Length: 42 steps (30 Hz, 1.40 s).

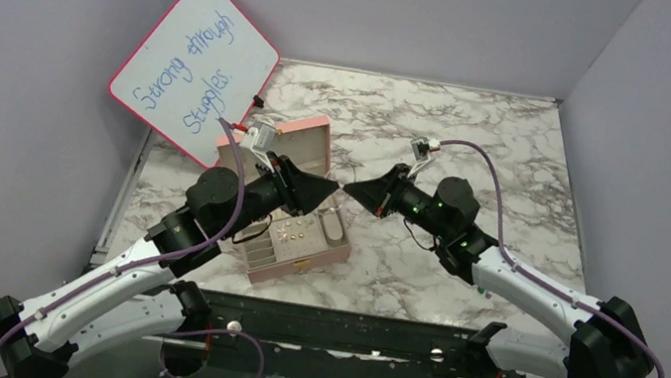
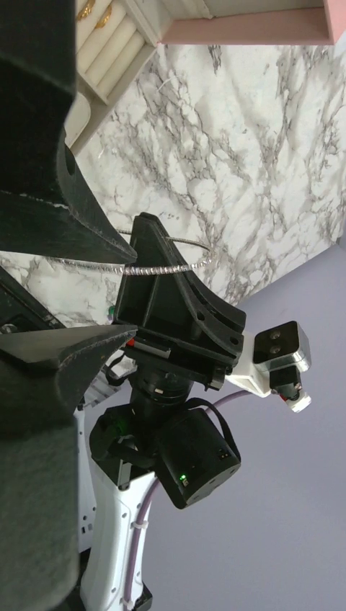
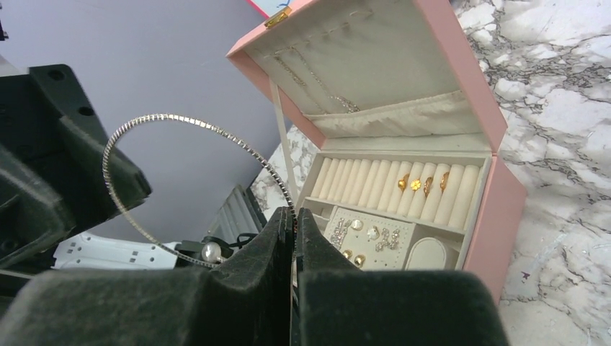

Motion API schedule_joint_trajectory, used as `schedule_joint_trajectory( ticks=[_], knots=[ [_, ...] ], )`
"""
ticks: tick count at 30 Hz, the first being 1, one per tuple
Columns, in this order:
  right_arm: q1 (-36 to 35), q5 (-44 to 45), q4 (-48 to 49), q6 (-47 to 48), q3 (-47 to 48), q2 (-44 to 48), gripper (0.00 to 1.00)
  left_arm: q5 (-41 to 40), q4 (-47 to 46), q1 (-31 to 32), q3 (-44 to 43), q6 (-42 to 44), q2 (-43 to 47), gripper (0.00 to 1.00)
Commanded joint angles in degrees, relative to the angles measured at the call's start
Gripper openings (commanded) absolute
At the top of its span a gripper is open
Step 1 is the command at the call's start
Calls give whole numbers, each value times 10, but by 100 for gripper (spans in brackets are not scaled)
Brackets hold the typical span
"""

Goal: Organize the mixed jewelry

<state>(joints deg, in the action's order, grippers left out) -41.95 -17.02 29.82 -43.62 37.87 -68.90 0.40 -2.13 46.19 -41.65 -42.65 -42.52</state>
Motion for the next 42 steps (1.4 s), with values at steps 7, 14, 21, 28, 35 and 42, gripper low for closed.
schedule_joint_trajectory(
  ticks=[7,14,21,28,35,42],
  knots=[
    [-2,22,-18,55,17,-4,6,-84,30,-1,21,44,44,89],
    [-3,40,-54,103,56,-63,6,-186,99,-1,-4,83,89,99],
    [-3,44,-50,124,130,-153,6,-278,168,-1,-45,132,139,99],
    [-11,52,-65,136,218,-239,6,-297,186,-1,-49,147,167,99],
    [-18,75,-85,152,275,-293,5,-296,191,-1,-44,147,166,99],
    [-20,96,-101,163,296,-313,5,-293,191,-1,-41,144,162,99]
  ],
)
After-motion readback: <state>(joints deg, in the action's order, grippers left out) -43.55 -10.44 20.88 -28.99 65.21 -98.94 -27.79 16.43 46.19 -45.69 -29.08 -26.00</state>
